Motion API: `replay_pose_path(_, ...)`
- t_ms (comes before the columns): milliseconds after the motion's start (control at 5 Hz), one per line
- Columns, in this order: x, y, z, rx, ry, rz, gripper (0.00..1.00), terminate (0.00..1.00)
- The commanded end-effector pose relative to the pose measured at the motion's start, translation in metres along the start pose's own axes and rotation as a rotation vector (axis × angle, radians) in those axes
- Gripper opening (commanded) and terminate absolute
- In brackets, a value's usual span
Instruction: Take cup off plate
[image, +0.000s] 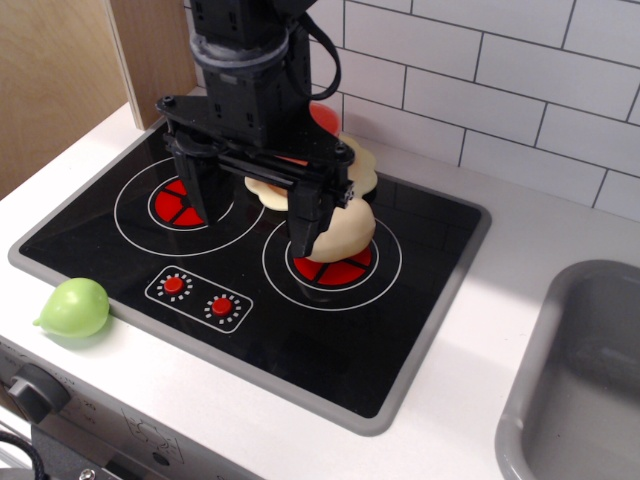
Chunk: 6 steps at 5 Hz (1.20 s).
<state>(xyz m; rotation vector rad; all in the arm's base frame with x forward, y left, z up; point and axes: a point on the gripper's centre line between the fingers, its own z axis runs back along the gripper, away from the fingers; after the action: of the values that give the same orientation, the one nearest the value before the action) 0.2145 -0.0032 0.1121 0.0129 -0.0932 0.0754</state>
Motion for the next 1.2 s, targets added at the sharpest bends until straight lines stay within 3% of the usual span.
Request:
replay_pose_path(0,0.000,0.000,0.000,0.000,0.000,0.000,1.00,0.00)
replay_pose_path(200,0.007,0.025,0.013,-0.067,-0.018,-0.197,1.00,0.00)
replay_pose_path(600,0.035,0.081,0.009,-0.096,-0.079,-0.350,1.00,0.00)
replay_pose_path(1000,0.065,0.092,-0.008,0.008,-0.194,-0.392,1.00,0.00)
